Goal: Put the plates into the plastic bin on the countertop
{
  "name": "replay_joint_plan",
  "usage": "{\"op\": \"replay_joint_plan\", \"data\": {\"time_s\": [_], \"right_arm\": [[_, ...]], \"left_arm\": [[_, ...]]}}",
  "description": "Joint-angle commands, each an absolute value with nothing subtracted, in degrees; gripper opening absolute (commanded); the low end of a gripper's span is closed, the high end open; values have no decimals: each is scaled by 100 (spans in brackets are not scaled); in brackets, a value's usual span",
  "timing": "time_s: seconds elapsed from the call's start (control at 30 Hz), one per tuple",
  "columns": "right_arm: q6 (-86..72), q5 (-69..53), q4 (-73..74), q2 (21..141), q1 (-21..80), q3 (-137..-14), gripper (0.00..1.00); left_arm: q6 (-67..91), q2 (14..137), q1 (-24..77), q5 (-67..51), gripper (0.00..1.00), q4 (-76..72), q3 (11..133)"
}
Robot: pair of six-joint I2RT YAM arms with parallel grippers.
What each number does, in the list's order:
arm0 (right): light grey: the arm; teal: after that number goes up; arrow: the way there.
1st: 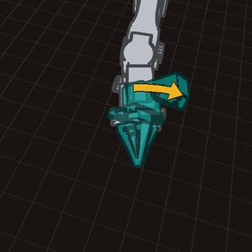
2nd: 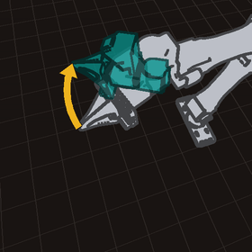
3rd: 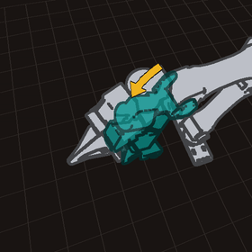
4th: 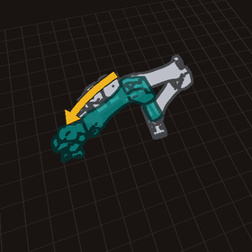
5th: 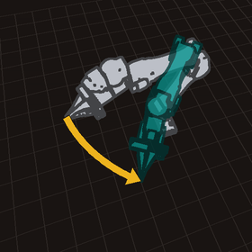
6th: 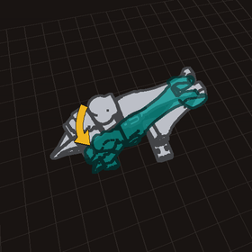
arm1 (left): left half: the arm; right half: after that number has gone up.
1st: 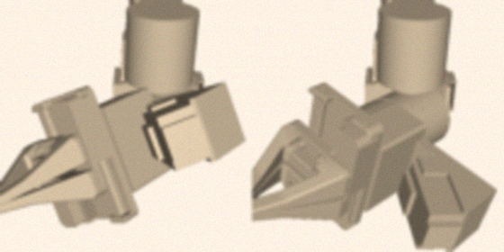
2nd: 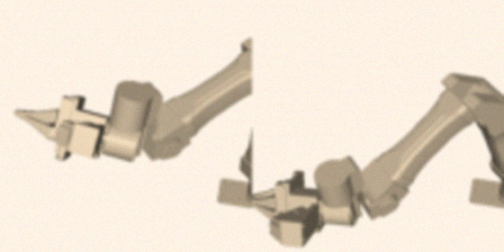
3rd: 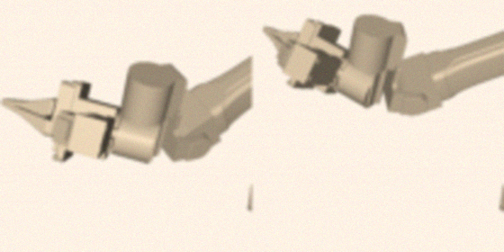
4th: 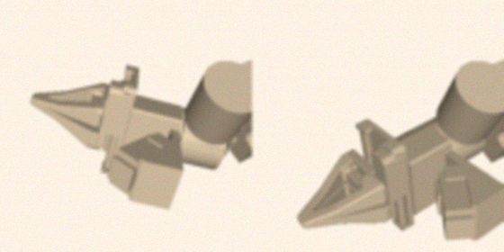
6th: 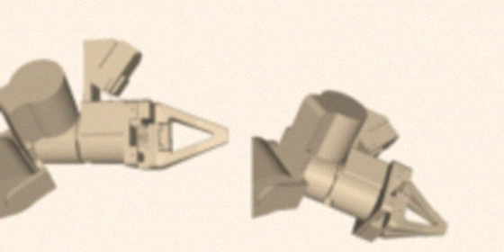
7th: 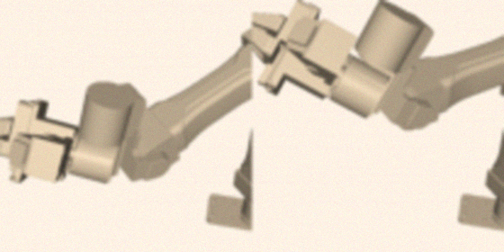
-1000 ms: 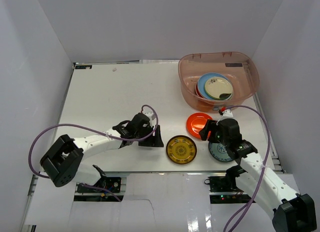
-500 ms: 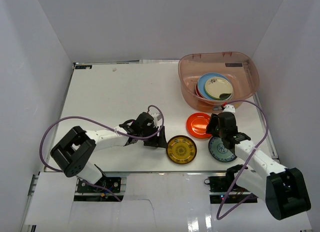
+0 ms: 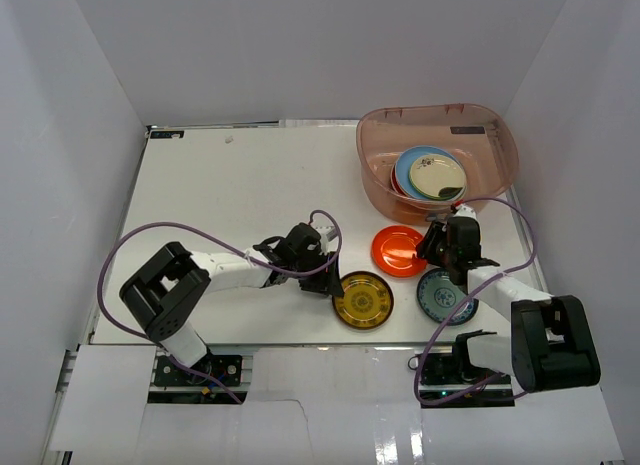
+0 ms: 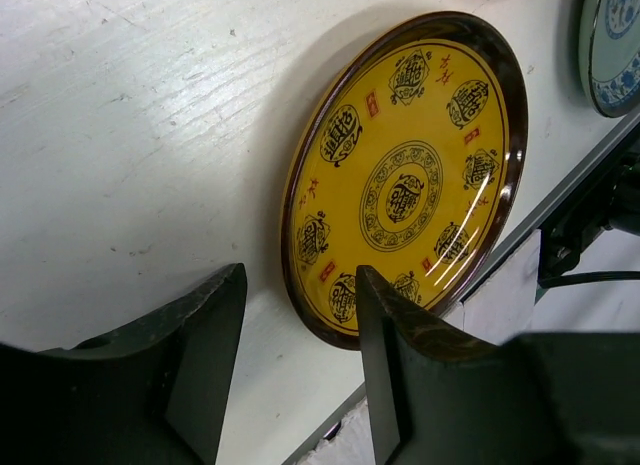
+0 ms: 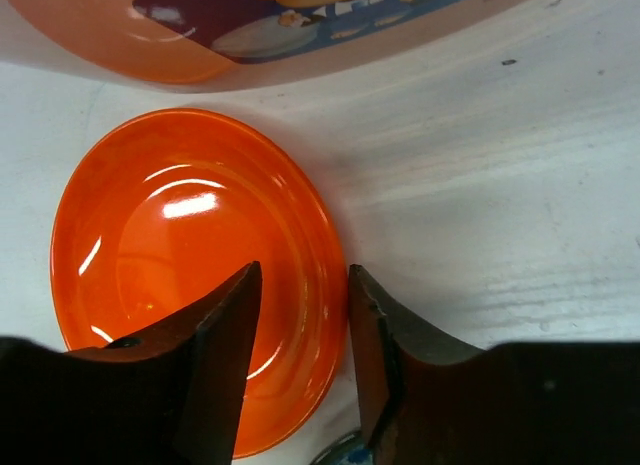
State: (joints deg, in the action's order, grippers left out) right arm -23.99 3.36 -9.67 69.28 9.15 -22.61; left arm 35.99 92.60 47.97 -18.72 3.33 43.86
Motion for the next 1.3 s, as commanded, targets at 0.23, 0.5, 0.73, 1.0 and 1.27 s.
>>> {"op": "replay_joint_plan", "data": {"time_s": [0.23,0.5,0.73,1.0,1.27], "right_arm": [[-2873,-368,-2285,7085,853,-1689,10],[-3305,-809,-2400,5934,1107,-1204,8],[-3445,-984,-1557,4598,1371,-1756,8],[-2998,-327,-1248,5070,1328,-3698,8],[-2435,861,-1239,7478,388,-5651,8]], "left_arm": [[3577,9571,4913,-1345,48,475,4518],[3726,9414,4913,-844,0,510,4325],[3797,8544,4896,-291,0,817,3868],[3946,7884,4887,-351,0,809,3621],[3753,7243,4878,-317,0,1010,4069]]}}
